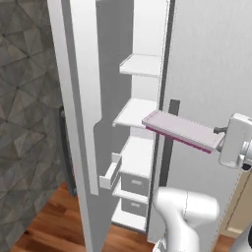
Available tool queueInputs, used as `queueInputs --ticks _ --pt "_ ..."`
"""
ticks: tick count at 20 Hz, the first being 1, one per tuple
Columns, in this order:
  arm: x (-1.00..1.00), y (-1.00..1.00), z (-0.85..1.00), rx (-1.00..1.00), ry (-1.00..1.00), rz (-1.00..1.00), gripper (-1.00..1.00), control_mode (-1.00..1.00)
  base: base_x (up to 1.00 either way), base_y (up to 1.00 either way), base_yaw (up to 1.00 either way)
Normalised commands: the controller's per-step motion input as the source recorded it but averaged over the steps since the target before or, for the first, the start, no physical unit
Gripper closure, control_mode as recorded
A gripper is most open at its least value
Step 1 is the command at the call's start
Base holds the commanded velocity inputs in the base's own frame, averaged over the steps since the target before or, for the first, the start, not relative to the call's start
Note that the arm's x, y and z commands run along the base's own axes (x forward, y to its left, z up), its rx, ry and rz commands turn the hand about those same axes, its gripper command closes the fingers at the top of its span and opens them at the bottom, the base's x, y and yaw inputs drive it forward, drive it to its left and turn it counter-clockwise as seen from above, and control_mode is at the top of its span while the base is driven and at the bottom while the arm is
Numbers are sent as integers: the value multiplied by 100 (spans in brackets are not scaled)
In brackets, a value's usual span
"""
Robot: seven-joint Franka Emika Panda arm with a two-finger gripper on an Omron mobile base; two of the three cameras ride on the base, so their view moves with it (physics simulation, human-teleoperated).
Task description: The ice cube tray has been filled with water. Take the tray and place it in the freezer to make ice. Close the freezer door after placing the tray.
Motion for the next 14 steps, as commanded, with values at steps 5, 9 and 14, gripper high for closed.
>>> queueInputs --ticks 5,9,14 --pt "0 0 0 0 0 0 100 100 45 31 -27" --pt "0 0 0 0 0 0 100 100 32 23 -25" --pt "0 0 0 0 0 0 100 100 32 18 -25"
